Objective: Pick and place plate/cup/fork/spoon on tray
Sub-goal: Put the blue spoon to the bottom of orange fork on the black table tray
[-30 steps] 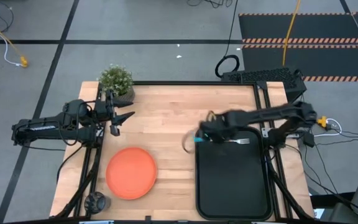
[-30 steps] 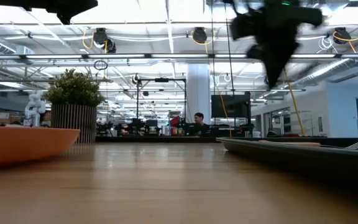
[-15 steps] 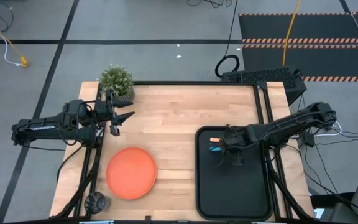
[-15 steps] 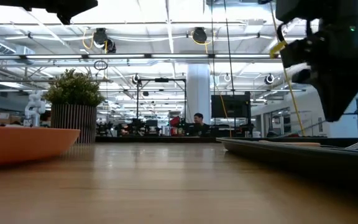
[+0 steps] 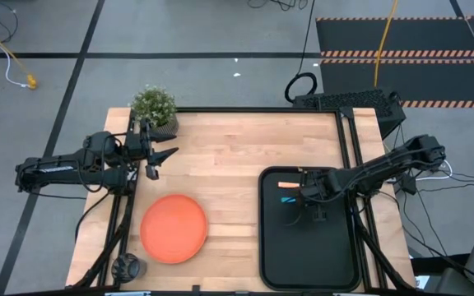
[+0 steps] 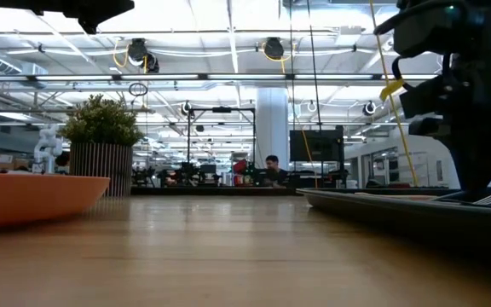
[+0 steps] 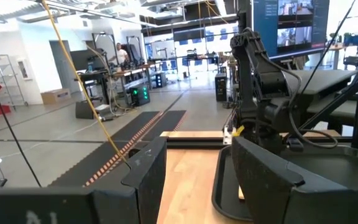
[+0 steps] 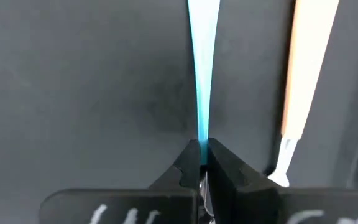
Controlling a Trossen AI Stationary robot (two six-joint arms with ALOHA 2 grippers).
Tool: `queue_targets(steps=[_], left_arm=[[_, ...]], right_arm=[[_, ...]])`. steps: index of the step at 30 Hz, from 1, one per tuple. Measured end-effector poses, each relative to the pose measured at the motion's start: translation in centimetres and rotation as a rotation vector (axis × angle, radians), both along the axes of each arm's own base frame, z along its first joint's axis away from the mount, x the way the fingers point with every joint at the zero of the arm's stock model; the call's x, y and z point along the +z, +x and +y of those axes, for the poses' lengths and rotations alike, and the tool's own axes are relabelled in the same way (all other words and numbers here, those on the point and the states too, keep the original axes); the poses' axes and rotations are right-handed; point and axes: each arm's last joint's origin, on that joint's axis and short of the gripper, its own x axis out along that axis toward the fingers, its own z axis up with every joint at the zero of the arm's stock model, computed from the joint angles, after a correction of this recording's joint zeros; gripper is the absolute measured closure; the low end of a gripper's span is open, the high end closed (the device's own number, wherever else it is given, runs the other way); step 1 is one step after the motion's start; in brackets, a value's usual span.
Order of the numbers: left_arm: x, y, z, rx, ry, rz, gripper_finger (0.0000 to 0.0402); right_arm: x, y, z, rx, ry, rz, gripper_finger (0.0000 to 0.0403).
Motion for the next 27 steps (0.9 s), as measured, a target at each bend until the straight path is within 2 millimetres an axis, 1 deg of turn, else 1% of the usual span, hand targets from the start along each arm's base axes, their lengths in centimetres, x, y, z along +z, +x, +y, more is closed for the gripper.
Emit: queue_targets(steps=[12, 24, 27], left_arm=[[-0.1, 0.0, 0.0, 0.000, 0.000, 0.006, 0.0215], [-0.1, 0.0, 0.0, 0.000, 0.000, 0.007, 0.0215], [-0.1, 0.0, 0.0, 0.000, -0.001, 0.008, 0.0215]], right_arm=[[-1.5, -0.4, -0.1, 0.000, 0.011, -0.040, 0.0403], [-1.6, -0.4, -0.1, 0.012, 0.008, -0.042, 0.0403], [-1.6, -0.4, -0.1, -0.001, 0.010, -0.042, 0.0395]])
